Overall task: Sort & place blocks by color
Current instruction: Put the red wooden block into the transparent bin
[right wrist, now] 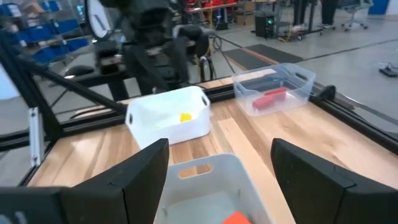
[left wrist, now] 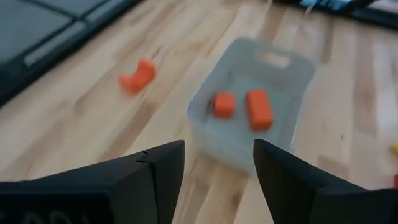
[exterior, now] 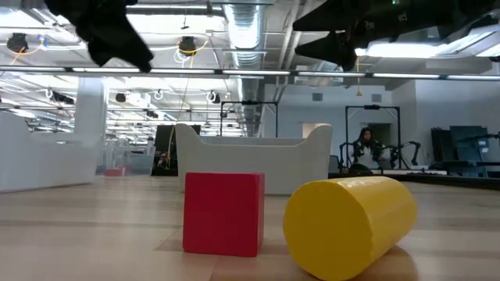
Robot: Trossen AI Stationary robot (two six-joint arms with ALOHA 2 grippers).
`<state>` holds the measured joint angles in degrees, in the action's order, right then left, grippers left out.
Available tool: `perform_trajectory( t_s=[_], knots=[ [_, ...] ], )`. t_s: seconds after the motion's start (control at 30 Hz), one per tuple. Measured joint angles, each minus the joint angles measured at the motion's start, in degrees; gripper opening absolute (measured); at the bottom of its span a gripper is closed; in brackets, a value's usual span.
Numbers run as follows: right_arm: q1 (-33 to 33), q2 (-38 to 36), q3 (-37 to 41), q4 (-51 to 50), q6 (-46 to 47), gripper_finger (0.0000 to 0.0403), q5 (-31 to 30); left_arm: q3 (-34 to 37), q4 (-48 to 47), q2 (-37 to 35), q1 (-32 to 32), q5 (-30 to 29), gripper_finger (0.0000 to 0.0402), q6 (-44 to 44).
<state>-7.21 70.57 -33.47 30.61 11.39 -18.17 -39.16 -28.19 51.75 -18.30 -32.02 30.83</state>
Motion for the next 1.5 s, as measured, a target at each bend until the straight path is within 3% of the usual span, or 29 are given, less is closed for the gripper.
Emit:
perform_trajectory(
  t_s=[0.2, 0.7, 1.03, 1.5],
  knots=[
    [0.5, 0.0, 0.0, -0.2, 0.7, 0.0302, 0.0, 0.0, 7.2, 0.0, 1.1, 0.2, 0.0161, -6.5],
    [0.6, 0.0, 0.0, -0.3, 0.7, 0.0302, 0.0, 0.0, 11.8, 1.6, 6.4, 1.0, 0.0143, -12.6],
    [3.3, 0.0, 0.0, -0.5, -0.9, 0.0302, 0.0, -1.4, 19.6, 13.0, 16.7, 13.3, 0.0157, -20.2],
    [13.8, 0.0, 0.0, -8.3, -2.6, 0.0302, 0.2, -1.9, 31.7, 25.0, 36.3, 30.7, 0.0264, -24.2]
  ],
)
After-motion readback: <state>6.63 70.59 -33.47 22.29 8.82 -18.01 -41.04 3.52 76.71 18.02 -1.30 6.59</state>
